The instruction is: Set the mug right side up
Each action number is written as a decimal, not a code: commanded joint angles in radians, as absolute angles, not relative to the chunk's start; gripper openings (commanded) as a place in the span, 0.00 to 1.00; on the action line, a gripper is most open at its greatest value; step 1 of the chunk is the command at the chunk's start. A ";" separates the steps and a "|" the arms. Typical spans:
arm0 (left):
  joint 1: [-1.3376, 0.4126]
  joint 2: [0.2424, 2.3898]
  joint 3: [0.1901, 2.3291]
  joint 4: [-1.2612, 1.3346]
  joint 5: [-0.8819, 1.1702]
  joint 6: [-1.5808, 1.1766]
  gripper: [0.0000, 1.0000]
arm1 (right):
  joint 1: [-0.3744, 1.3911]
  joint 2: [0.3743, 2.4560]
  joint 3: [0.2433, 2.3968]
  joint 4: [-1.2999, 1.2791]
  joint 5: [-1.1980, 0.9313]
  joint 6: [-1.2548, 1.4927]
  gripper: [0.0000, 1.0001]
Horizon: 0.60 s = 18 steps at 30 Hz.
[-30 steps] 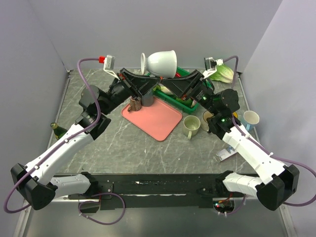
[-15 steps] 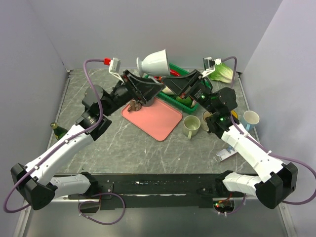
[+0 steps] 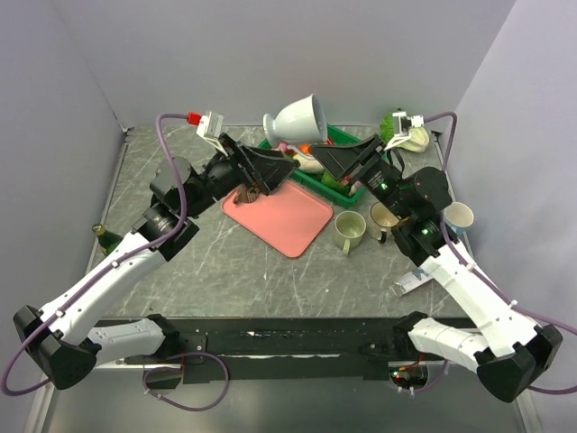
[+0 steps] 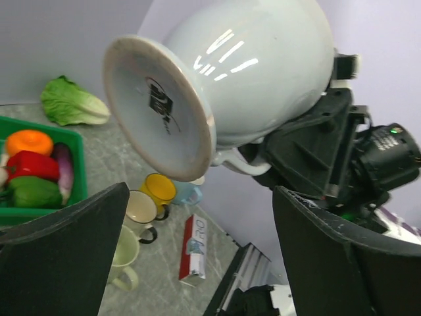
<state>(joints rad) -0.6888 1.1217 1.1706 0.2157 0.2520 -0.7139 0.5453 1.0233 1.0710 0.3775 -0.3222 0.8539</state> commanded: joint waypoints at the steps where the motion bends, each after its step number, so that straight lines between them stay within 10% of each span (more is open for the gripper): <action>1: -0.690 1.072 1.181 0.138 0.146 -0.626 0.97 | 0.548 0.948 1.114 0.327 -0.255 0.741 0.00; 18: -0.690 1.054 1.235 0.012 -0.086 -0.460 0.96 | 0.548 0.701 0.967 -0.370 -0.201 0.482 0.00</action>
